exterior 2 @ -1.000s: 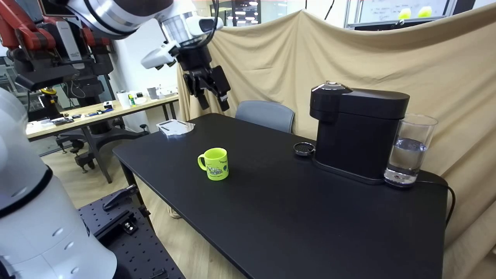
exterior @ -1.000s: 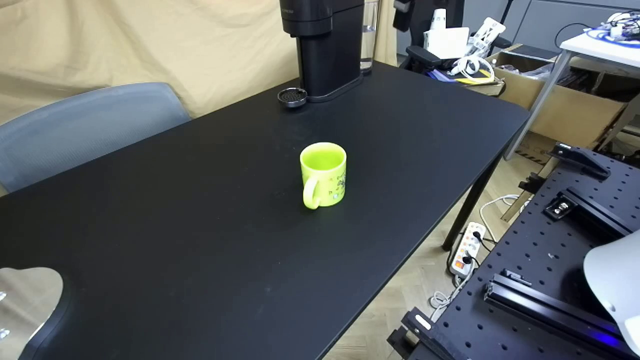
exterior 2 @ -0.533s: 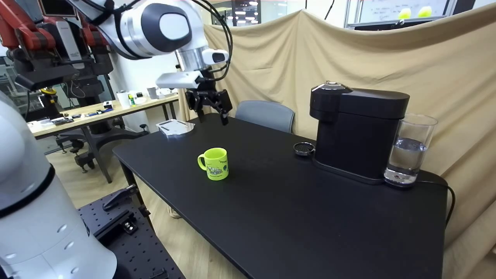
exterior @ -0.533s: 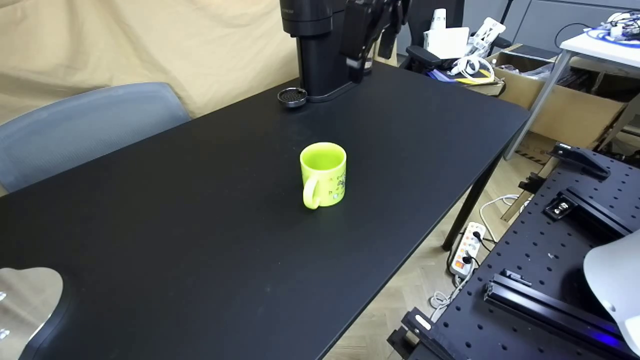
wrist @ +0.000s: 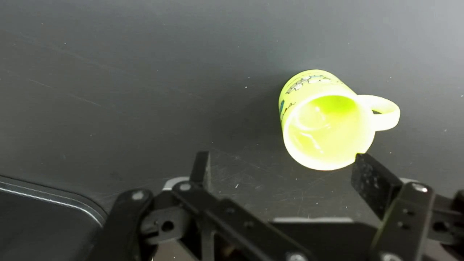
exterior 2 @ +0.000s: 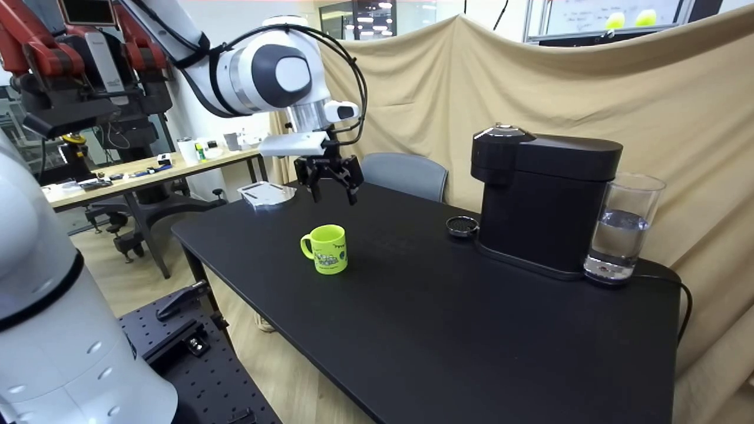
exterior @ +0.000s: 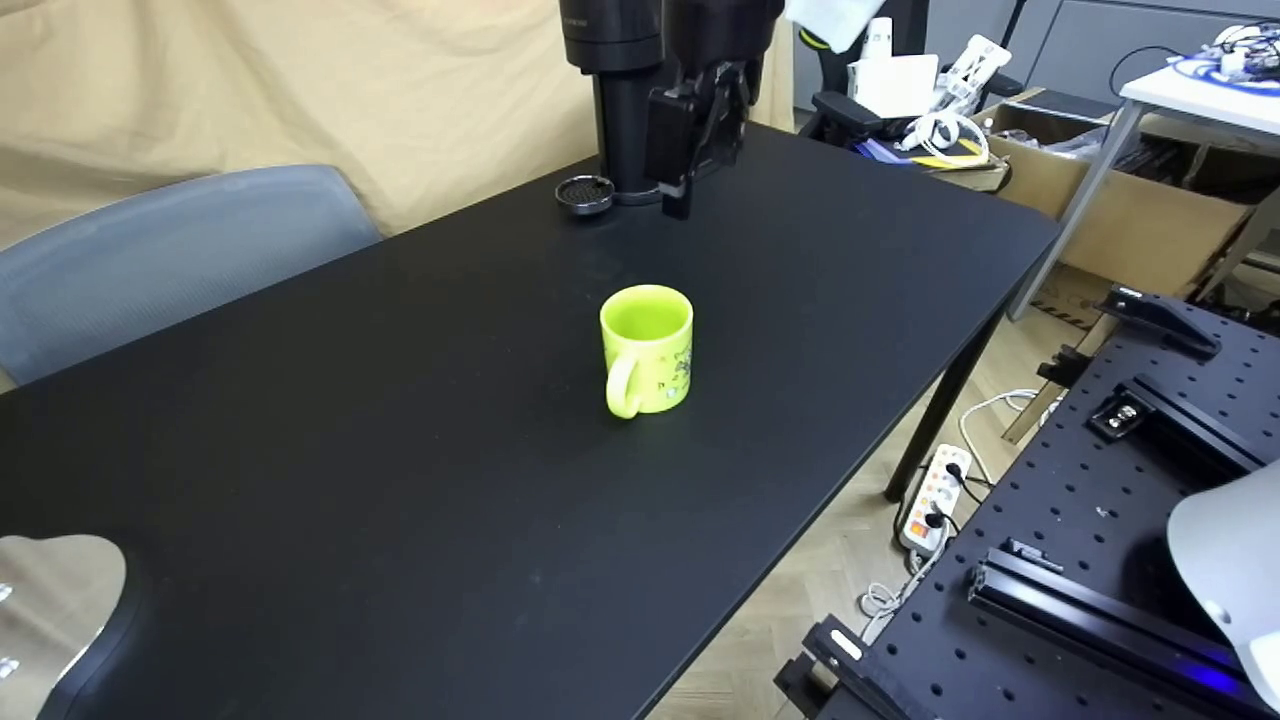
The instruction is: Move the mug forward slightly
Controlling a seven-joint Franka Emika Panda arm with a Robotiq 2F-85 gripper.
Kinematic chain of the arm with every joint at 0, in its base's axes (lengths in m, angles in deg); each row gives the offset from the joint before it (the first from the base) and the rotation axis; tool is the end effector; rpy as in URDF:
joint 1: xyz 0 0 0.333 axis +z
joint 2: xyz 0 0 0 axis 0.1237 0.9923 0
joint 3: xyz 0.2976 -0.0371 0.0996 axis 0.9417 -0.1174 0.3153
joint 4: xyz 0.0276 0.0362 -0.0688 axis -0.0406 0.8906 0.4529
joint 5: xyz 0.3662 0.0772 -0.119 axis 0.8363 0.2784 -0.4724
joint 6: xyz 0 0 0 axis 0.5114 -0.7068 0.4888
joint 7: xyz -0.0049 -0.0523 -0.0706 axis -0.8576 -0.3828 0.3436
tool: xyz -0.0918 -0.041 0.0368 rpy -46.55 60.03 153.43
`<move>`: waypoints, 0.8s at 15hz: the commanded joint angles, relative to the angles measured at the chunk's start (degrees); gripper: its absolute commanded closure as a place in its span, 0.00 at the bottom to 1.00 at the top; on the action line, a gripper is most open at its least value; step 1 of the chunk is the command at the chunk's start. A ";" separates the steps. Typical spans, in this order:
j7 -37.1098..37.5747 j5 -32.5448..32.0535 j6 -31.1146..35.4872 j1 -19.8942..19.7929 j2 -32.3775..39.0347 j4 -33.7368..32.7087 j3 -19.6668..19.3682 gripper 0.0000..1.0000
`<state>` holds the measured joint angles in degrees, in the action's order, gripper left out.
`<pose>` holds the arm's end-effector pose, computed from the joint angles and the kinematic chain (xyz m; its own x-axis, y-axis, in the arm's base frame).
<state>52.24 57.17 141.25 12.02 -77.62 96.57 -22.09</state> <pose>0.4367 0.0901 0.3026 0.9340 0.3357 0.1223 0.3260 -0.9408 0.0928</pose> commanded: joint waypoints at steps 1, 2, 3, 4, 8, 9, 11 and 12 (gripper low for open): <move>1.47 -1.69 -0.39 -0.19 0.59 -0.26 0.05 0.00; 2.59 -3.48 -0.80 -0.53 1.96 -0.82 0.22 0.00; 3.41 -4.42 -0.20 -0.68 3.97 -1.44 0.23 0.00; 3.89 -5.14 0.22 -0.70 6.02 -2.10 0.15 0.00; 5.69 -8.54 1.71 0.08 14.32 -5.39 -0.87 0.00; 5.75 -8.57 2.36 0.51 15.97 -6.23 -1.15 0.00; 6.23 -8.12 4.31 1.44 18.58 -7.87 -1.52 0.00; 5.83 -7.39 5.29 1.76 19.74 -8.64 -1.58 0.00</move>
<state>55.61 50.27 144.91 12.19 -62.06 91.63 -22.76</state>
